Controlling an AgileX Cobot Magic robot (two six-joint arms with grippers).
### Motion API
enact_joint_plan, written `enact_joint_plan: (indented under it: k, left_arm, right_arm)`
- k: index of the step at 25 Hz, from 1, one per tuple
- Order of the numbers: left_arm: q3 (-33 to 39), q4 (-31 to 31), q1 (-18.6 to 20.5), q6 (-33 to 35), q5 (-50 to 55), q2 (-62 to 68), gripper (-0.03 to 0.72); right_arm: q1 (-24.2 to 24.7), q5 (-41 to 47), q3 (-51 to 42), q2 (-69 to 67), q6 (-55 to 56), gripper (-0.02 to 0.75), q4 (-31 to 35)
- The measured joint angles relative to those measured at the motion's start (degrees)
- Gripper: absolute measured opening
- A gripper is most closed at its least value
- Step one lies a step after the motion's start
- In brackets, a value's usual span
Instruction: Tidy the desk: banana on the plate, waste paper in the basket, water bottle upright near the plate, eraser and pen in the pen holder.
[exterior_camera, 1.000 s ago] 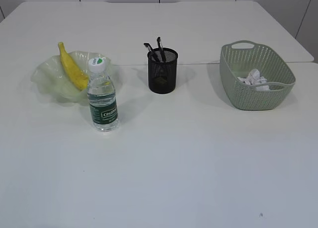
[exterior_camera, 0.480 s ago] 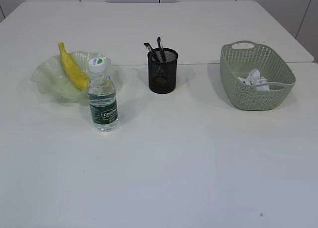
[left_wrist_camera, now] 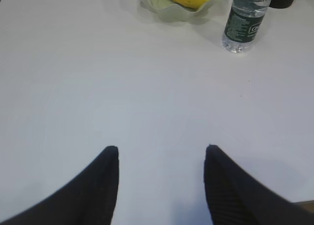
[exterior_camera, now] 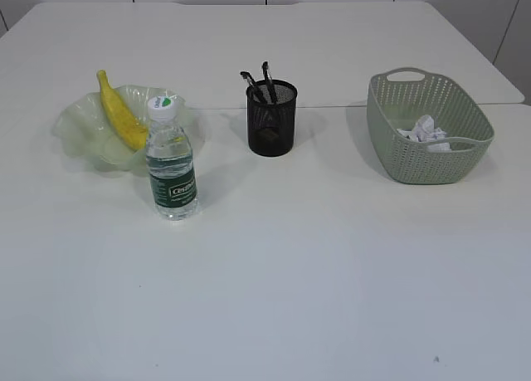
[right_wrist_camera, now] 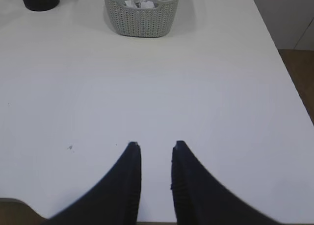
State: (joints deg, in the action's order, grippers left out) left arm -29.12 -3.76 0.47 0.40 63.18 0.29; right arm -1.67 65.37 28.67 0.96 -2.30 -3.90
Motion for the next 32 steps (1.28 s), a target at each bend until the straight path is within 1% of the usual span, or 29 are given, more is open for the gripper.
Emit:
enact_joint_plan:
  k: [10,32]
  left_arm:
    - [0.0,0.0,0.0,0.0,0.0,0.0,0.387]
    - [0.0,0.0,0.1,0.0,0.0,0.0,0.386]
  right_arm:
    - [0.0,0.0,0.0,0.0,-4.0,0.169,2.6]
    - [0.0,0.0,0.0,0.0,-4.2,0.169,2.6]
